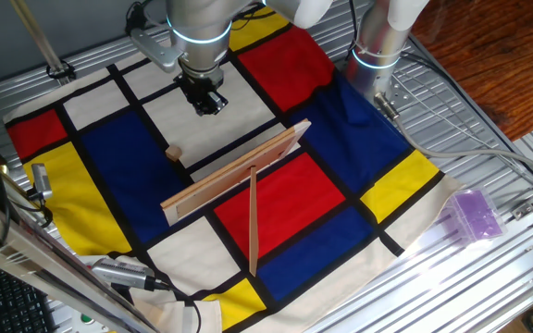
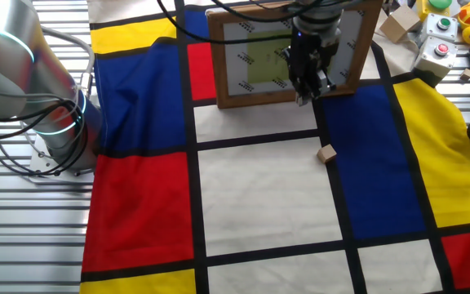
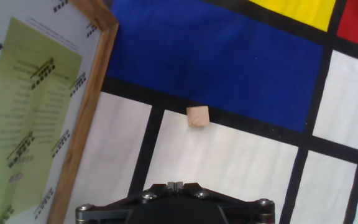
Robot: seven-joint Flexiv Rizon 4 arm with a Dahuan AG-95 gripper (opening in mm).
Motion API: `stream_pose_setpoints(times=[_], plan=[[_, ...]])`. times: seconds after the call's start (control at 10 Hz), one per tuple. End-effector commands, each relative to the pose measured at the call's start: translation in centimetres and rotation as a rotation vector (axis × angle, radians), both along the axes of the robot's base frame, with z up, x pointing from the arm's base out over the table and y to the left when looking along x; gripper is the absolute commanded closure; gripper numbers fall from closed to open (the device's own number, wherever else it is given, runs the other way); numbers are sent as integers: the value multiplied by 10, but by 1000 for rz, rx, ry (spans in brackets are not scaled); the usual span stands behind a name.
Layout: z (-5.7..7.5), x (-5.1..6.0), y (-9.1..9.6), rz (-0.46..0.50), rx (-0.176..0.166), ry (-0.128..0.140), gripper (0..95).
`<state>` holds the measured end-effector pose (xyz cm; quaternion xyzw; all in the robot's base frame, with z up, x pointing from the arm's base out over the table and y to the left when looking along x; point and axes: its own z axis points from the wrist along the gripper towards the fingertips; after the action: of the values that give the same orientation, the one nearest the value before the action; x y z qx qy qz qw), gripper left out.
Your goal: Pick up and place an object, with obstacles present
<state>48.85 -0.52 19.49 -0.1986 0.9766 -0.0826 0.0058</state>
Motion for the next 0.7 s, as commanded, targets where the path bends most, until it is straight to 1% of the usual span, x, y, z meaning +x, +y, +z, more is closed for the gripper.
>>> stream_pose_setpoints(times=[0.1, 0.7], plan=[[-1, 2, 0, 5, -2, 0, 950], [-1, 1, 0, 6, 3, -1, 950]])
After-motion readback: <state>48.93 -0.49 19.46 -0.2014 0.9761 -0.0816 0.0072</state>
